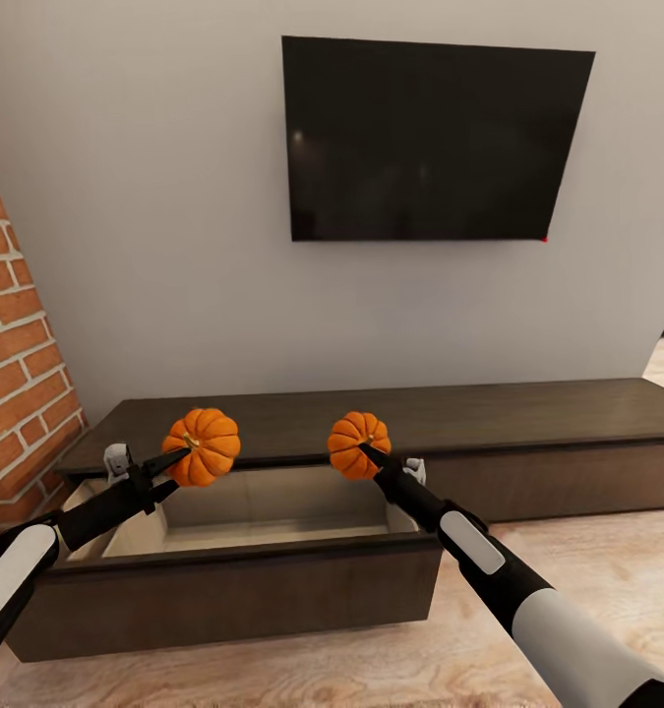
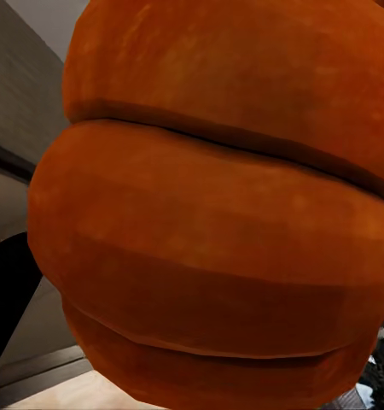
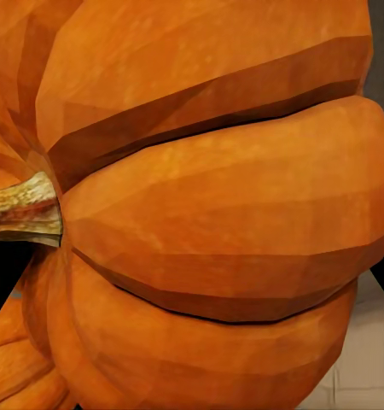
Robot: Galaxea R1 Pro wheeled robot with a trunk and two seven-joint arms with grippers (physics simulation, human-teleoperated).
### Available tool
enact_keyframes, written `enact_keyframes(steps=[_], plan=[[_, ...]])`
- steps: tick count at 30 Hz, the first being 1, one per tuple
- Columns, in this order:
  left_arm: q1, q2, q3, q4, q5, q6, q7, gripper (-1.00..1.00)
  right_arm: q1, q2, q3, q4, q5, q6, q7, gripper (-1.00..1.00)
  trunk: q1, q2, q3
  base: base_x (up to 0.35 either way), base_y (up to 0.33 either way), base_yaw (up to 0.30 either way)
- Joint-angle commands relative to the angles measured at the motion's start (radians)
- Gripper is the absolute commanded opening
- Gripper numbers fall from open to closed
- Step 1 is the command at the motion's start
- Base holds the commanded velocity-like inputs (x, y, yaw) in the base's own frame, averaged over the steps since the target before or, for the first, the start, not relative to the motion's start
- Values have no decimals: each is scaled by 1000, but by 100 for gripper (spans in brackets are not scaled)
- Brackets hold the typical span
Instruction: Place each of the two pumpkins and all three candles from the living room inside a cabinet in the living room (use any cabinet), then make sure every cabinet is closed, and position the cauldron so it is next to a table in the living room.
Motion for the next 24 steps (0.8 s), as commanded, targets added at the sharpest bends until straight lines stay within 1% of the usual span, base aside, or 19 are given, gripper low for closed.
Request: enact_keyframes(steps=[1, 23, 24], plan=[[-1, 1, -2, 0, 9, 6, 1, -100, -1, -1, 4, 0, -12, 2, 1, -100, 0, -1, -5, 0, 0, 0], [-1, 1, -3, 5, 8, 4, 2, -100, -1, -1, 5, 0, -12, 0, -5, -100, 10, -6, -90, 0, 0, 0], [-1, 1, -3, 5, 8, 4, 2, -100, -1, -1, 5, 0, -12, 0, -5, -100, 10, -6, -90, 0, 0, 0]])
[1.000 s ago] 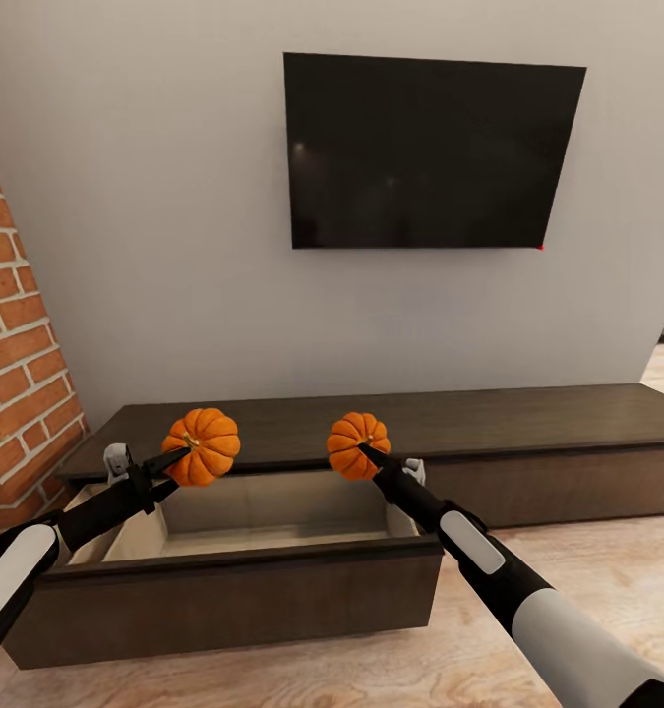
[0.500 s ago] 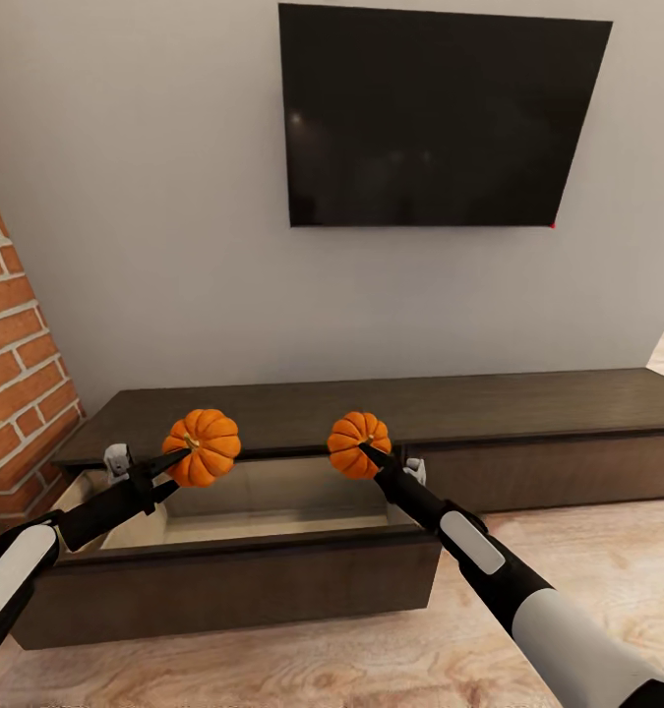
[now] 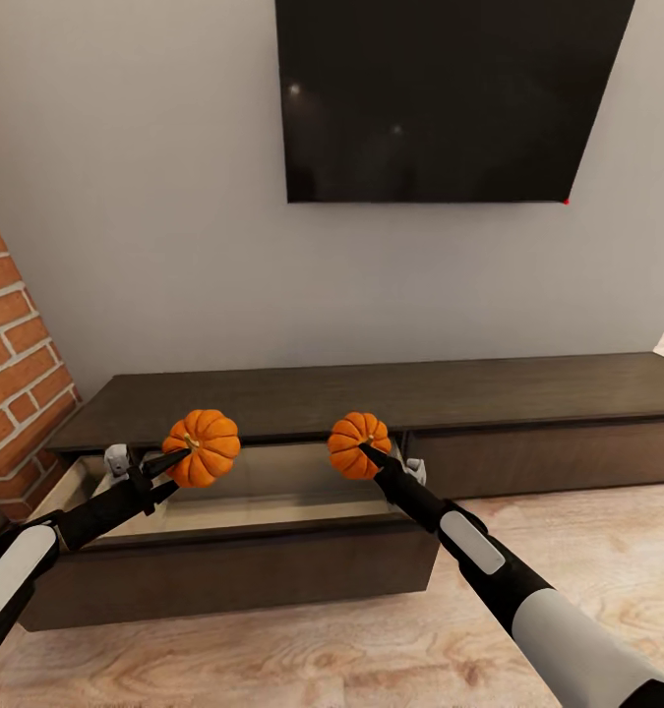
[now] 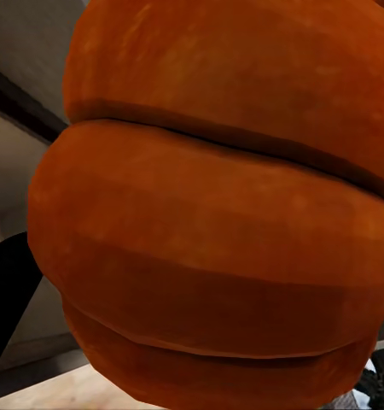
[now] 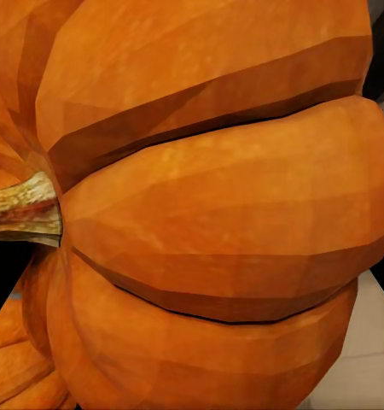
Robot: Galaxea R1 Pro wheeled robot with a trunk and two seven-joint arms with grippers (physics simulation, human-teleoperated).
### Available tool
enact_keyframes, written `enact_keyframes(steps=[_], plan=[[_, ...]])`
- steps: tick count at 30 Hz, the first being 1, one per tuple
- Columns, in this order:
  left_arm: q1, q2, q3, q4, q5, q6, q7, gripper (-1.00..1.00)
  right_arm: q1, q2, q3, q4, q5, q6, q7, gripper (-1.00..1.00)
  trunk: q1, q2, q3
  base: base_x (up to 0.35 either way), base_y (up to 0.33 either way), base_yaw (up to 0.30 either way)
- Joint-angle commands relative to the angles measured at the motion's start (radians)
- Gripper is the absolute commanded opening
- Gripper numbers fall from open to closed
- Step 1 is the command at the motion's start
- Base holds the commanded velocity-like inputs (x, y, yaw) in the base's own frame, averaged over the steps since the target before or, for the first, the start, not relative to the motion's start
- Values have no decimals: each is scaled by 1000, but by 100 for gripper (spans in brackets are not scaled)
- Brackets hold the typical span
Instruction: Place each of the two pumpkins and all three candles from the living room inside a cabinet in the living room (use any cabinet), then make sure every cabinet is closed, and position the cauldron so it is next to a table in the living room.
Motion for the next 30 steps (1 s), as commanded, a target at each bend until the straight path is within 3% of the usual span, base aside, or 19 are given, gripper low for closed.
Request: enact_keyframes(steps=[1, 10, 30], plan=[[-1, 1, -1, 0, 9, 6, 1, -100, -1, -1, 4, 0, -11, 2, 1, -100, 0, 0, -1, 0, 0, 0], [-1, 1, -2, -3, 9, 6, 1, -100, -1, -1, 4, 0, -11, 4, -1, -100, 0, 0, -1, 1, 1, 0], [-1, 1, -2, -4, 9, 7, 2, -100, -1, -1, 5, 2, -9, -15, -2, -100, 0, 0, -1, 124, 43, 0]])
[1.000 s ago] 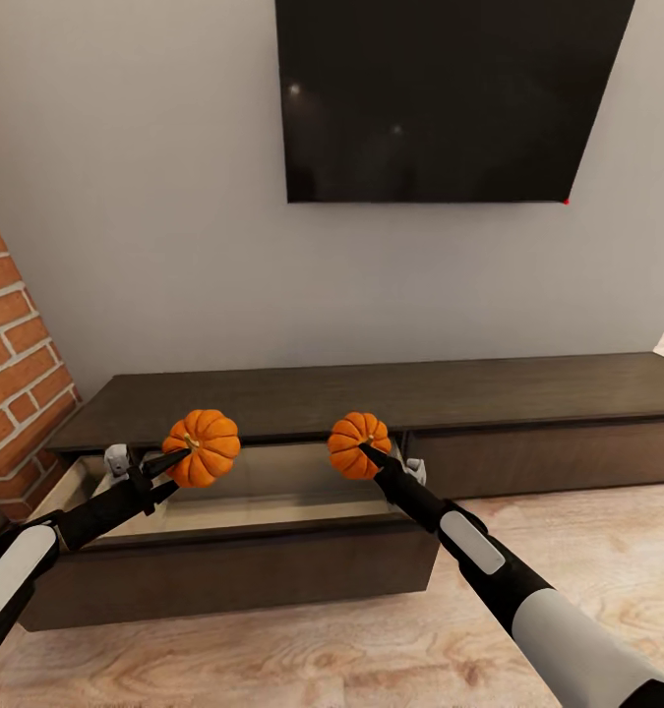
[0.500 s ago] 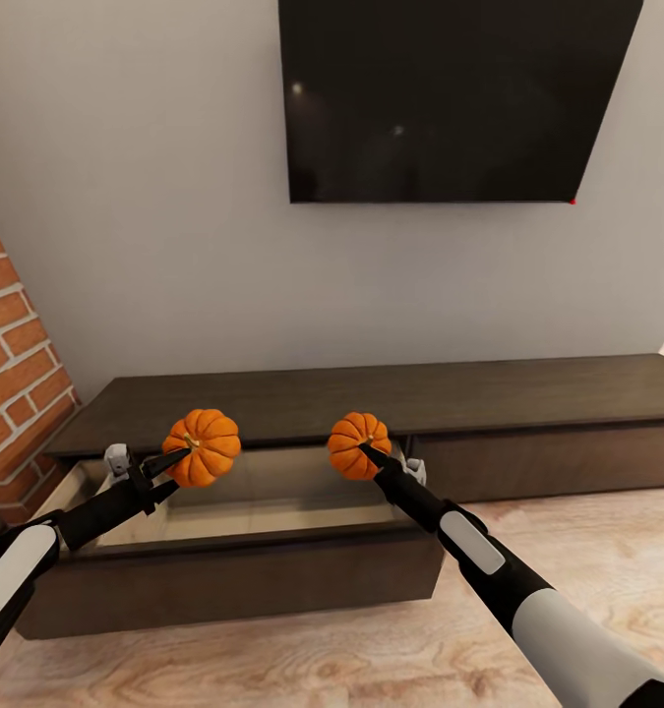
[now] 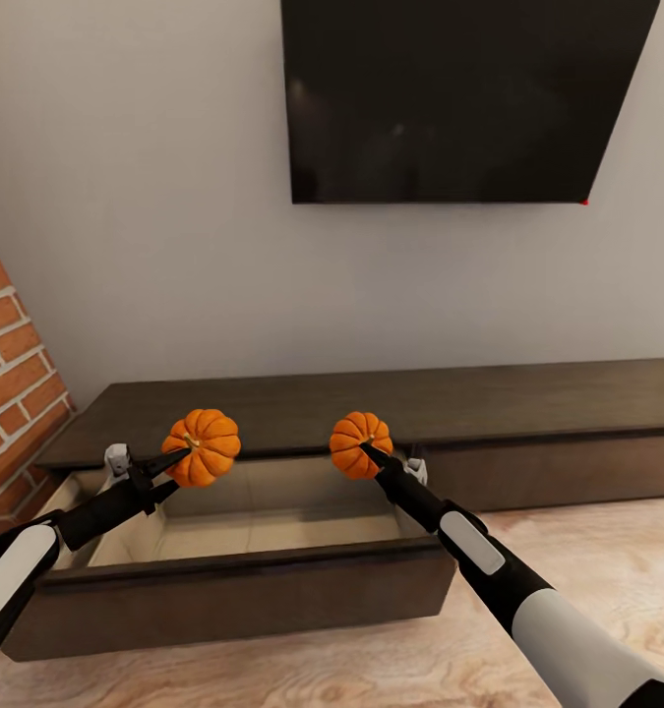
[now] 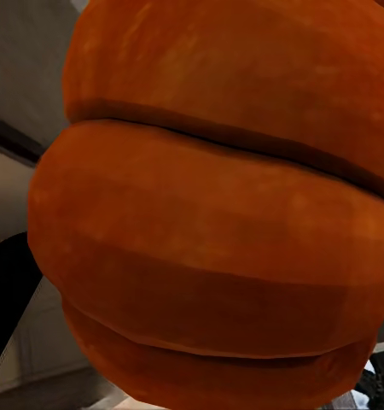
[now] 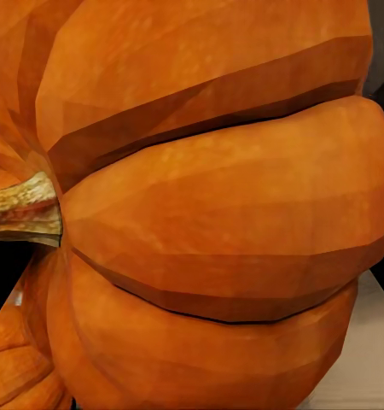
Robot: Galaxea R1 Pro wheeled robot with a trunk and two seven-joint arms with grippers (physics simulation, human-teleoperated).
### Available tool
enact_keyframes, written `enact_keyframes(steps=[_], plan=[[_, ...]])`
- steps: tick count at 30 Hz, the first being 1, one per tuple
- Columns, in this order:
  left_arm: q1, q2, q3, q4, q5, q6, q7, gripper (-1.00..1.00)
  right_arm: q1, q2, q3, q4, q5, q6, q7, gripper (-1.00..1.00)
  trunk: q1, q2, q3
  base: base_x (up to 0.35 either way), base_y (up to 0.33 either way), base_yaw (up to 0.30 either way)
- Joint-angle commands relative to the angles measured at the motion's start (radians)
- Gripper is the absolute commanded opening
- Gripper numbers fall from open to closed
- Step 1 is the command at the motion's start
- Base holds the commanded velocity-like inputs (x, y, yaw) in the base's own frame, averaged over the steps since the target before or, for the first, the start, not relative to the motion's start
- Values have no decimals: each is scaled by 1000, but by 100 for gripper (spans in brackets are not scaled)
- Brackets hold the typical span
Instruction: Place each of the two pumpkins and all three candles from the living room inside a cabinet in the living room (use any cabinet), then make sure every cabinet is closed, and position the cauldron so it is next to a table in the living room.
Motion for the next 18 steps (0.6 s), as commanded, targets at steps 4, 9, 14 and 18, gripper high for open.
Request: enact_keyframes(steps=[4, 9, 14, 18], plan=[[-1, 1, 0, 1, 7, 5, 0, -100, -1, -1, 4, 0, -11, 1, 1, -100, 0, 0, -1, 89, 41, 0], [8, 4, 12, 7, 16, 0, -12, -100, -19, -2, 9, -1, -11, -7, 2, -100, 0, 0, -1, 5, 2, 0], [8, -4, 33, 18, 42, 2, -47, -100, -22, -5, 11, 0, 0, -8, 17, -100, 0, 0, -1, 0, 0, 0], [8, -8, 38, 19, 74, 2, -51, -100, -22, -6, 12, 0, 6, -9, 18, -100, 0, 0, -1, 0, 0, 0]])
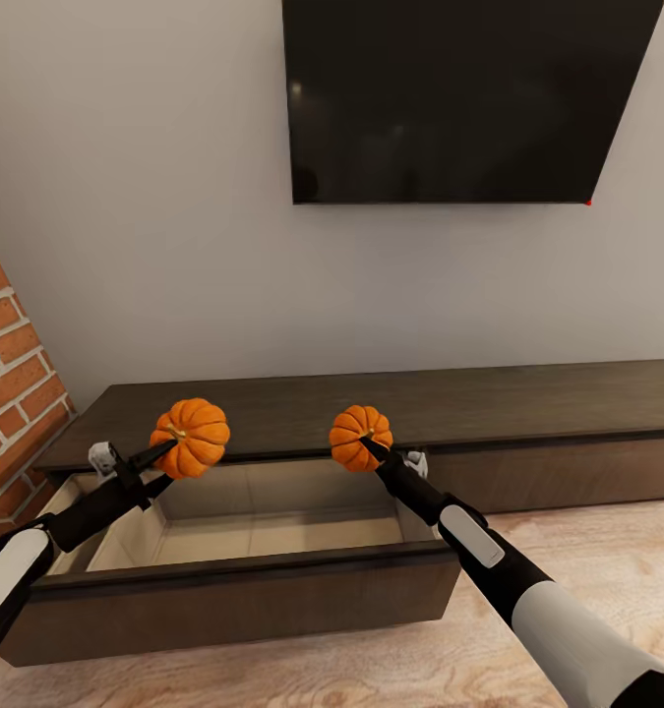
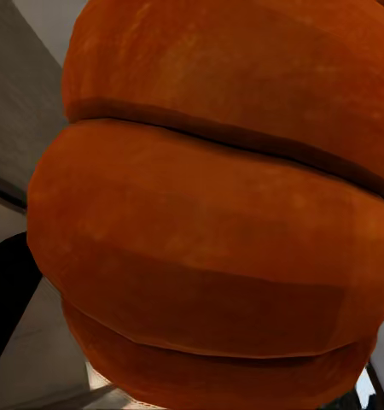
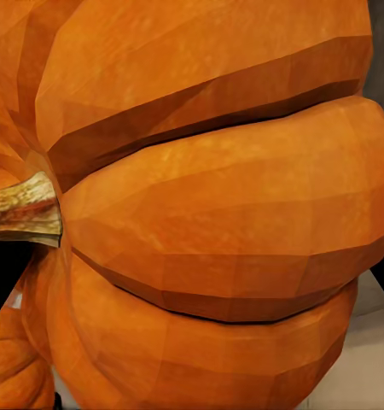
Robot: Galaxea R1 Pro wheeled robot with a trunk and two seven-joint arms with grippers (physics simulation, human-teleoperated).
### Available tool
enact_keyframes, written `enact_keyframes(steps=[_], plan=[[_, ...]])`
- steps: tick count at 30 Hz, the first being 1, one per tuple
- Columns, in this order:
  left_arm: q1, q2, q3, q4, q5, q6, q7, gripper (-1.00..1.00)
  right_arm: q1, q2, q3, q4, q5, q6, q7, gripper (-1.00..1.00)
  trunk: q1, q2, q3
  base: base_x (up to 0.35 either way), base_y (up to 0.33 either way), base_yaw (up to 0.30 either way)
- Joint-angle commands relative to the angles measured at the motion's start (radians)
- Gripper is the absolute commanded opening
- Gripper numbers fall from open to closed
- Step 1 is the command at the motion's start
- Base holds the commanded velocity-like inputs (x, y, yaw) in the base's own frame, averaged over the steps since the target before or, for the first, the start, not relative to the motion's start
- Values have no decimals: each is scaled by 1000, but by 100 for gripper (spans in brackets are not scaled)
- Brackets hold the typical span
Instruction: Place each of the two pumpkins and all three candles from the living room inside a cabinet in the living room (use any cabinet), then make sure every cabinet is closed, and position the cauldron so it is next to a table in the living room.
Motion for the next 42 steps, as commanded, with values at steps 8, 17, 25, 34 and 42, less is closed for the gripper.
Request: enact_keyframes(steps=[8, 17, 25, 34, 42], plan=[[0, -1, 1, 0, 54, 4, 6, -100, -1, -1, 5, -1, -7, 2, -1, -100, 0, 0, -1, 0, 0, 0], [-15, -17, -5, -25, 71, 7, 35, -100, -23, 7, 13, -9, 38, 22, -48, -100, 0, 0, -1, 0, 0, 0], [-120, -211, 0, -203, 61, 0, 655, -100, -179, 10, 9, -10, 79, 174, -252, -100, 0, 0, -1, 0, 0, 0], [-152, -221, -1, -295, 67, 0, 872, -100, -239, 10, 10, -12, 81, 248, -320, -100, 0, 0, -1, 0, 0, 0], [-225, -220, -1, -305, 58, -2, 1097, -100, -302, 10, 13, -11, 81, 325, -348, -100, 0, 0, -1, 0, 0, 0]])
